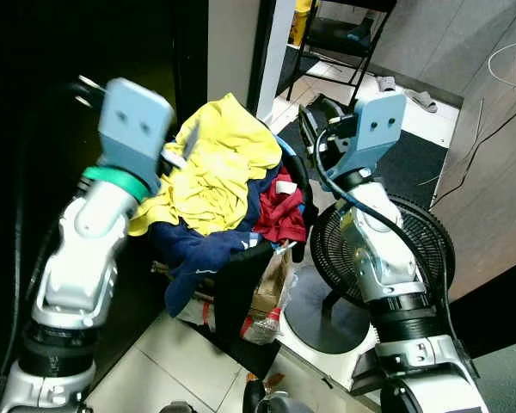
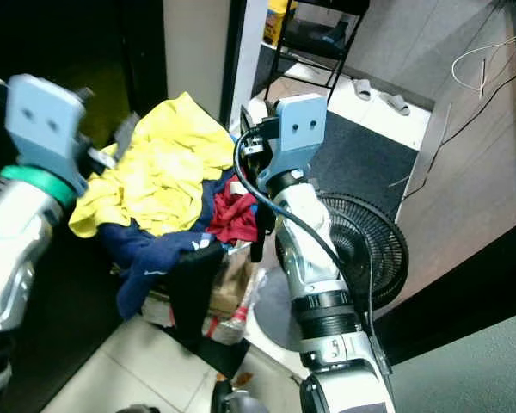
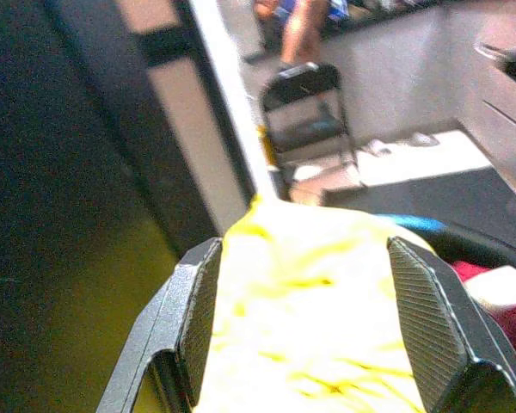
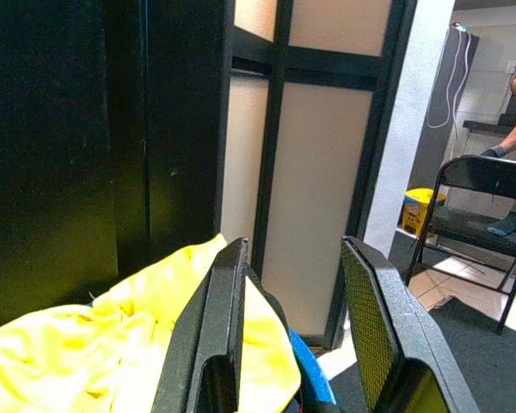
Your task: Clothes washing
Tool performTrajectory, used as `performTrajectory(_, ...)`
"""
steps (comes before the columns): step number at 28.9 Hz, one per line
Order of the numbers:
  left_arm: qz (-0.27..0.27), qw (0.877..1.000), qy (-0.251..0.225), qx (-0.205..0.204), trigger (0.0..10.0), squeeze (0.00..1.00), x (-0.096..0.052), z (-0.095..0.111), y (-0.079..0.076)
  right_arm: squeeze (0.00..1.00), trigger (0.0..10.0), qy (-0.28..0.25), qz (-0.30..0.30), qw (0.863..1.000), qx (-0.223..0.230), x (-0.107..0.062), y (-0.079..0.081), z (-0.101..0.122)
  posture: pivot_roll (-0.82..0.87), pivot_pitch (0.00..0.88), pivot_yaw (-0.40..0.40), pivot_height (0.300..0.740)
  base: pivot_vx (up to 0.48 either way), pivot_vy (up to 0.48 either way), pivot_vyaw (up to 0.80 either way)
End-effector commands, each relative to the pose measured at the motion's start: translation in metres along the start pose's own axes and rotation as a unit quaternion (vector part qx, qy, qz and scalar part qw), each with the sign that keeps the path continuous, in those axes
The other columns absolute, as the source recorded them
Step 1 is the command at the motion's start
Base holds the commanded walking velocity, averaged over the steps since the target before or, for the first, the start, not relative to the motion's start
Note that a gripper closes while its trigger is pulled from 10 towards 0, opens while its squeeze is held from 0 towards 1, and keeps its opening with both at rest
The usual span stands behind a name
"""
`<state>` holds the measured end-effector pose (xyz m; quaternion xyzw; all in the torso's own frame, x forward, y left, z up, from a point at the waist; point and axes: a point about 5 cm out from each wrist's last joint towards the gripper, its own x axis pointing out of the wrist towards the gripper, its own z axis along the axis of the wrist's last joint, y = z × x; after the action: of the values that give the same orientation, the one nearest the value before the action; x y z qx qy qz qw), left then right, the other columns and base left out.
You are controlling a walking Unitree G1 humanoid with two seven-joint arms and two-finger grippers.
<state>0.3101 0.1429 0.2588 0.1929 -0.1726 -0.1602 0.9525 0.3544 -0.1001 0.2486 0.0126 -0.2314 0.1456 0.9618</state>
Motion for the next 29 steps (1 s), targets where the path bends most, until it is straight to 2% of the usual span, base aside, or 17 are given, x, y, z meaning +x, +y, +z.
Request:
performTrajectory(1, -0.011, 1.0, 0.025, 0.013, 10.0, 0.0, 0.001, -0.006, -0.005, 0.0, 10.0, 0.006, -0.002, 1.0, -0.006, -0.002, -0.003, -0.004, 0.1, 0.092, -0.055, 0.74, 0.0, 0.0, 0.0)
performTrajectory(2, -0.019, 0.998, 0.055, 0.023, 10.0, 0.0, 0.001, -0.014, -0.005, 0.0, 10.0, 0.007, -0.003, 1.0, -0.006, -0.002, -0.003, -0.004, 0.1, 0.091, -0.054, 0.74, 0.0, 0.0, 0.0)
performTrajectory(3, -0.019, 0.998, 0.055, 0.023, 10.0, 0.0, 0.001, -0.014, -0.005, 0.0, 10.0, 0.007, -0.003, 1.0, -0.006, -0.002, -0.003, -0.004, 0.1, 0.091, -0.054, 0.74, 0.0, 0.0, 0.0)
performTrajectory(4, -0.027, 0.994, 0.102, 0.042, 10.0, 0.0, 0.0, -0.027, -0.003, 0.0, 10.0, 0.009, -0.002, 1.0, -0.007, -0.003, -0.002, -0.006, 0.1, 0.092, -0.053, 0.74, 0.0, 0.0, 0.0)
performTrajectory(8, -0.03, 0.992, 0.116, 0.031, 10.0, 0.0, 0.0, -0.025, -0.002, 0.0, 10.0, 0.013, -0.002, 1.0, -0.008, -0.004, -0.003, -0.008, 0.11, 0.097, -0.055, 0.74, 0.0, 0.0, 0.0)
performTrajectory(11, -0.017, 0.99, 0.135, 0.031, 10.0, 0.0, 0.008, -0.024, 0.001, 0.0, 10.0, 0.016, -0.004, 1.0, -0.008, -0.004, -0.004, -0.009, 0.11, 0.099, -0.058, 0.74, 0.0, 0.0, 0.0)
performTrajectory(14, 0.004, 0.988, 0.147, 0.053, 10.0, 0.0, 0.017, -0.028, 0.01, 0.0, 10.0, 0.018, -0.004, 1.0, -0.007, -0.003, -0.003, -0.01, 0.12, 0.102, -0.059, 0.74, 0.0, 0.0, 0.0)
performTrajectory(15, 0.012, 0.986, 0.156, 0.055, 10.0, 0.0, 0.022, -0.034, 0.019, 0.0, 10.0, 0.018, -0.003, 1.0, -0.008, 0.0, -0.003, -0.01, 0.11, 0.112, -0.063, 0.74, 0.0, 0.0, 0.0)
performTrajectory(19, 0.019, 0.984, 0.174, 0.045, 10.0, 0.0, 0.026, -0.043, 0.03, 0.0, 10.0, 0.021, -0.002, 1.0, -0.011, 0.003, -0.004, -0.011, 0.11, 0.121, -0.066, 0.74, 0.0, 0.0, 0.0)
performTrajectory(21, 0.02, 0.982, 0.186, 0.034, 10.0, 0.0, 0.025, -0.049, 0.033, 0.0, 10.0, 0.027, -0.004, 0.999, -0.017, 0.004, -0.009, -0.014, 0.11, 0.136, -0.075, 0.74, 0.0, 0.0, 0.0)
performTrajectory(24, 0.034, 0.975, 0.219, 0.011, 10.0, 0.0, 0.015, -0.063, 0.036, 0.0, 10.0, 0.055, -0.013, 0.998, -0.035, 0.006, -0.02, -0.025, 0.13, 0.16, -0.112, 0.74, 0.0, 0.0, 0.0)
performTrajectory(27, 0.036, 0.974, 0.222, 0.01, 10.0, 0.0, 0.013, -0.063, 0.036, 0.0, 10.0, 0.058, -0.013, 0.998, -0.036, 0.006, -0.021, -0.025, 0.13, 0.16, -0.112, 0.74, 0.0, 0.0, 0.0)
performTrajectory(28, 0.044, 0.972, 0.23, 0.003, 10.0, 0.0, 0.008, -0.066, 0.036, 0.0, 10.0, 0.058, -0.004, 0.998, -0.035, 0.01, -0.017, -0.025, 0.15, 0.182, -0.156, 0.74, 0.0, 0.0, 0.0)
performTrajectory(29, 0.05, 0.97, 0.237, -0.004, 10.0, 0.0, 0.003, -0.068, 0.036, 0.0, 10.0, 0.058, 0.005, 0.998, -0.033, 0.014, -0.014, -0.024, 0.16, 0.186, -0.165, 0.74, 0.0, 0.0, 0.0)
